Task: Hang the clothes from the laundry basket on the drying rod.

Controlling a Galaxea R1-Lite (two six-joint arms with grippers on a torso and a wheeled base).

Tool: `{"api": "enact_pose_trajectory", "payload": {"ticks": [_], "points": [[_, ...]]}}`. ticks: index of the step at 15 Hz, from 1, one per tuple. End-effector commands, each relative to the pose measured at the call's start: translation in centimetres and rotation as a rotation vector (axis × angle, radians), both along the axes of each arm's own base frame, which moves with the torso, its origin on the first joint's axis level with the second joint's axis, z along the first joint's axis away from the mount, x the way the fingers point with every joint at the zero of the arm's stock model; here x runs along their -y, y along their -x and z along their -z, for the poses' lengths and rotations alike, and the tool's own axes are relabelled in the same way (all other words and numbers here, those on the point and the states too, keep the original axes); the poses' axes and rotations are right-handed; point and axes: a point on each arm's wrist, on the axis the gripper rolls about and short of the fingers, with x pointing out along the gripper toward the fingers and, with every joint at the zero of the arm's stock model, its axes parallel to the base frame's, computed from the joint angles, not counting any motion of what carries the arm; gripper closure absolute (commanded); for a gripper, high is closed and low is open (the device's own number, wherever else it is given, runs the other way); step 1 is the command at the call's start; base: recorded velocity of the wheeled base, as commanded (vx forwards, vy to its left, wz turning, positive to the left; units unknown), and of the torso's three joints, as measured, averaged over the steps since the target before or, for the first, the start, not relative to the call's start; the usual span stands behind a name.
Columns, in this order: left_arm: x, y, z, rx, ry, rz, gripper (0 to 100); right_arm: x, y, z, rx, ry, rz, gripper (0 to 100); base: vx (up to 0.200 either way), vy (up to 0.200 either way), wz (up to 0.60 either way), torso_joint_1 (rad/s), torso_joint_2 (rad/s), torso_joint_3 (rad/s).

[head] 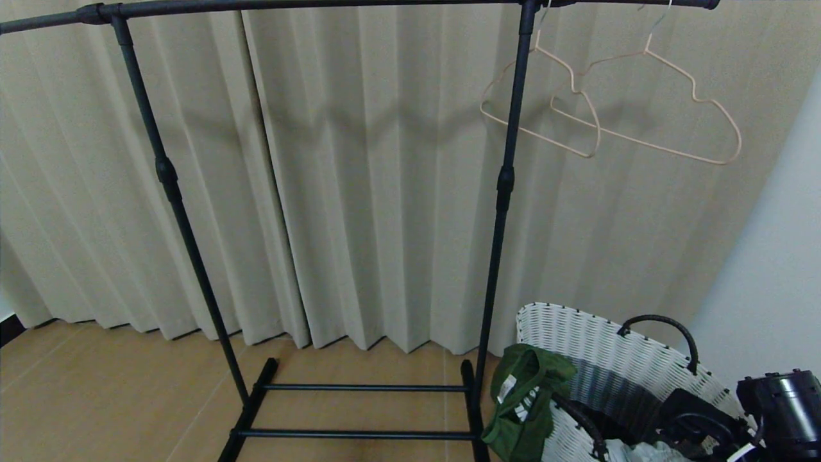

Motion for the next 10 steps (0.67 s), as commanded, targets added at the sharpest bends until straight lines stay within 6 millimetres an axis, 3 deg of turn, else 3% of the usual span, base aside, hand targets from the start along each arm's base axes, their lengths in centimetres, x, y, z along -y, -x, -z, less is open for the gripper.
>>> {"api": "enact_pose_trajectory", "payload": {"ticks": [1,4,6,9,10], "points": [[0.0,0.0,0.0,0.001,0.0,0.001,0,0.2,1.7,-3.0,0.2,-0.017,-0.001,100,0.0,0.0,0.0,0.0,0.0,0.0],[0.0,0.0,0.0,0.001,-0.001,0.001,0,1.1,3.1,-6.8,0.378,-0.006,0.073,100,0.0,0.0,0.0,0.0,0.0,0.0],[0.0,0.0,0.0,0.001,-0.001,0.001,0,1.4,4.6,-10.6,0.457,-0.013,0.096,100,0.0,0.0,0.0,0.0,0.0,0.0],[0.0,0.0,0.0,0.001,-0.001,-0.001,0,1.5,6.4,-11.9,0.518,-0.011,0.103,100,-0.2,0.0,0.0,0.001,0.01,0.001],[0.0,0.0,0.0,0.002,0.0,0.001,0,1.5,6.7,-12.0,0.529,-0.012,0.103,100,0.0,0.0,0.0,0.0,0.0,0.0]]}}
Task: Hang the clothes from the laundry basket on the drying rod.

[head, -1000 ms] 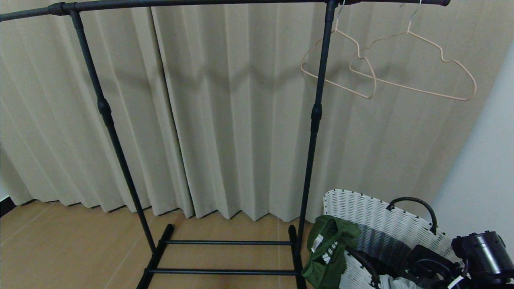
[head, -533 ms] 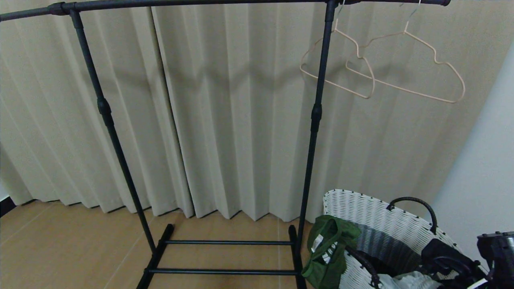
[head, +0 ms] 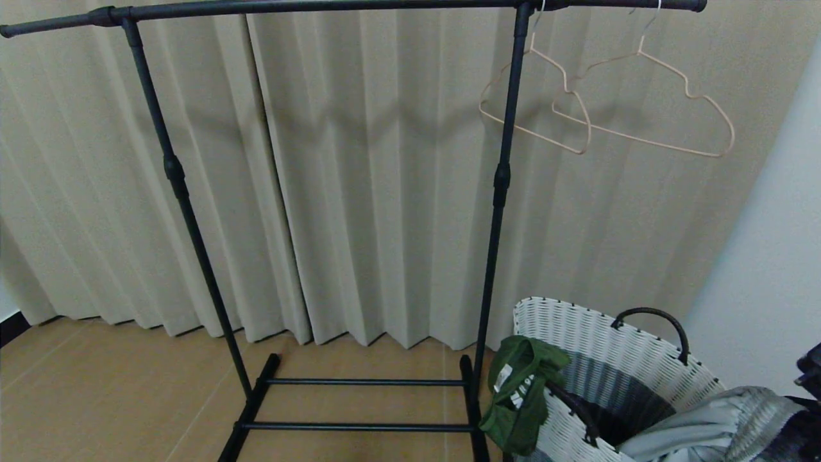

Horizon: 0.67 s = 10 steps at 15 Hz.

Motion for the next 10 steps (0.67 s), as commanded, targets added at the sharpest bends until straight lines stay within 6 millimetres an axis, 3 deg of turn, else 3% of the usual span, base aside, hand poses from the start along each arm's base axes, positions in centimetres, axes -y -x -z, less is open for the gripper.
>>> {"api": "enact_pose_trajectory", "payload": {"ticks": [1,5,10], "points": [[0.0,0.0,0.01,0.0,0.001,0.0,0,0.07,1.56,-1.34,0.115,0.0,0.006,100,0.0,0.0,0.0,0.0,0.0,0.0],[0.0,0.0,0.01,0.0,0.001,-0.001,0,0.07,1.67,-1.32,0.12,0.0,0.006,100,0.0,0.0,0.0,0.0,0.0,0.0],[0.0,-0.01,0.01,-0.002,-0.001,0.0,0,0.06,1.68,-1.28,0.118,-0.002,0.003,100,0.0,0.2,0.0,0.003,0.0,0.001]]}}
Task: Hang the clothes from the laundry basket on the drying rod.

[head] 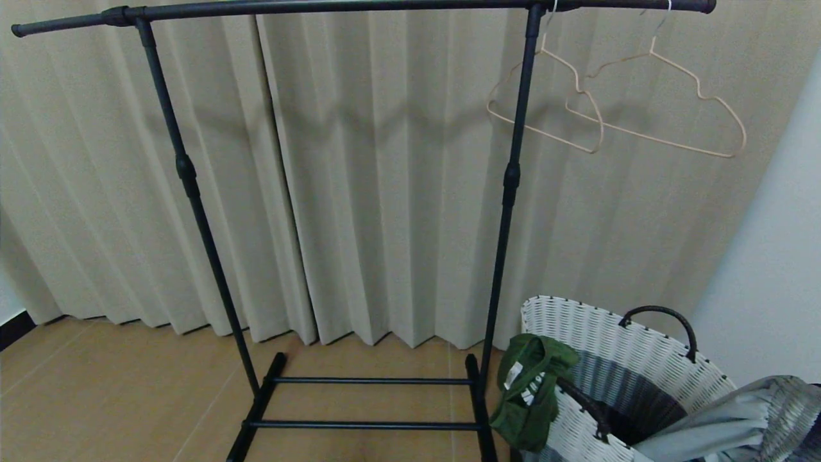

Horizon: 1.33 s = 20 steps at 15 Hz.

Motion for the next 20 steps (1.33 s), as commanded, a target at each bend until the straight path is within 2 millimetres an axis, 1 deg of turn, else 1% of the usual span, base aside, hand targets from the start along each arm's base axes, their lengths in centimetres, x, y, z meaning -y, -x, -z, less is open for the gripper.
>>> {"api": "enact_pose_trajectory", "payload": {"ticks": [1,10,16,20], "points": [[0.0,-0.01,-0.01,-0.001,0.001,0.0,0,-0.01,-0.01,-0.01,0.001,0.0,-0.001,100,0.0,0.2,0.0,0.002,0.0,0.012],[0.0,0.0,0.0,0.001,0.001,0.0,0,0.0,-0.04,-0.1,0.006,0.001,0.0,100,0.0,0.2,0.0,0.003,0.0,0.003],[0.01,-0.01,-0.02,0.004,-0.027,0.004,0,-0.01,-0.05,-0.15,0.008,-0.002,-0.004,100,0.0,0.0,0.0,0.0,0.0,0.0],[0.01,-0.01,-0.04,0.006,-0.033,0.004,0,-0.06,-0.14,-0.74,0.036,-0.009,-0.014,100,0.0,0.0,0.0,0.0,0.0,0.0]]}}
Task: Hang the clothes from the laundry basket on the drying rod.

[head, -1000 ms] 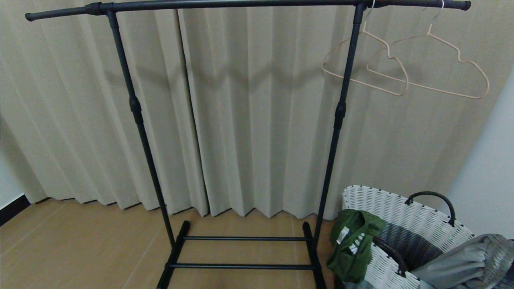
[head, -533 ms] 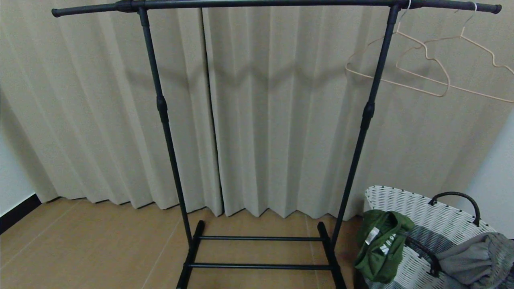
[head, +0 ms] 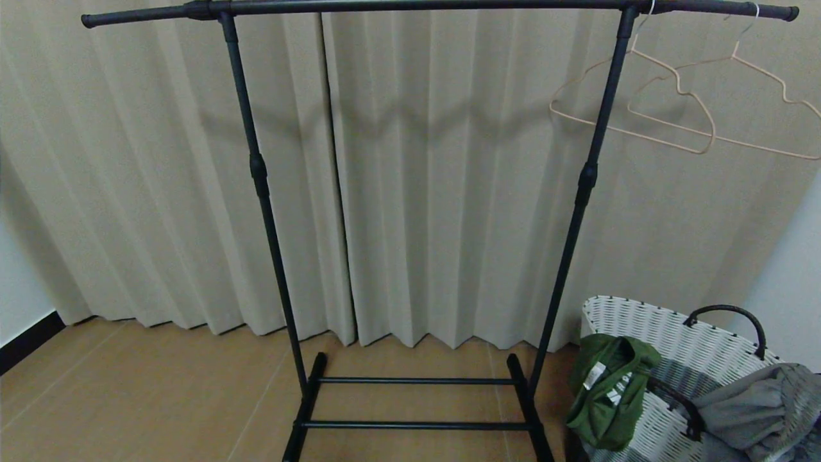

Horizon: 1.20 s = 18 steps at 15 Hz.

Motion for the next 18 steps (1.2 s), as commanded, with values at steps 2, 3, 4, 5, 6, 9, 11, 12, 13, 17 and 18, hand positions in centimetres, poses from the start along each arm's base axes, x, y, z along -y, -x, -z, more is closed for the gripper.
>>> {"api": "enact_pose_trajectory", "payload": {"ticks": [2,3,4,5,6,9,11,12,13,17,18], "points": [[0.0,0.0,0.0,0.007,-0.025,-0.002,0,-0.1,0.0,-0.4,0.014,-0.016,-0.038,100,0.0,0.0,0.0,0.0,0.0,0.0],[0.0,0.0,0.0,0.007,-0.025,0.012,0,-0.3,-0.1,-0.7,0.023,-0.029,-0.068,100,0.0,0.0,0.0,0.0,0.0,0.0],[0.1,0.0,-0.1,0.01,-0.027,0.044,0,-0.4,-0.2,-1.0,0.034,-0.034,-0.093,100,0.0,0.0,0.0,0.0,0.0,0.0],[0.2,0.0,-0.2,0.026,-0.026,0.092,0,-0.6,-0.3,-1.7,0.055,-0.04,-0.116,100,0.0,0.0,0.0,0.0,0.0,0.0],[0.3,0.6,-2.2,0.096,-0.029,0.183,0,-1.2,-0.4,-3.0,0.098,-0.085,-0.164,100,0.0,0.0,0.0,0.0,0.0,0.0],[0.5,-0.8,-8.8,0.08,-0.032,0.277,0,-3.0,-1.4,-5.1,0.116,-0.281,-0.253,100,0.0,0.0,0.0,0.0,0.0,0.0],[0.7,-4.5,-12.4,0.02,-0.024,0.342,0,-4.0,-1.7,-5.7,0.105,-0.351,-0.299,100,0.0,0.0,0.0,0.0,0.0,0.0],[1.0,-6.3,-13.2,-0.013,-0.021,0.374,0,-4.3,-1.8,-6.0,0.106,-0.38,-0.318,100,0.0,0.0,0.0,0.0,0.0,0.0],[1.6,-8.8,-14.0,-0.043,-0.02,0.428,0,-4.7,-1.9,-6.5,0.11,-0.429,-0.338,100,0.0,0.0,0.0,0.0,0.0,0.0],[6.4,-15.8,-15.1,-0.178,-0.044,0.522,0,-5.2,-2.0,-7.6,0.1,-0.532,-0.405,100,0.0,0.0,0.0,0.0,0.0,0.0],[7.3,-16.2,-15.0,-0.198,-0.051,0.538,0,-5.2,-2.0,-7.7,0.101,-0.535,-0.411,100,0.0,0.0,0.0,0.0,0.0,0.0]]}}
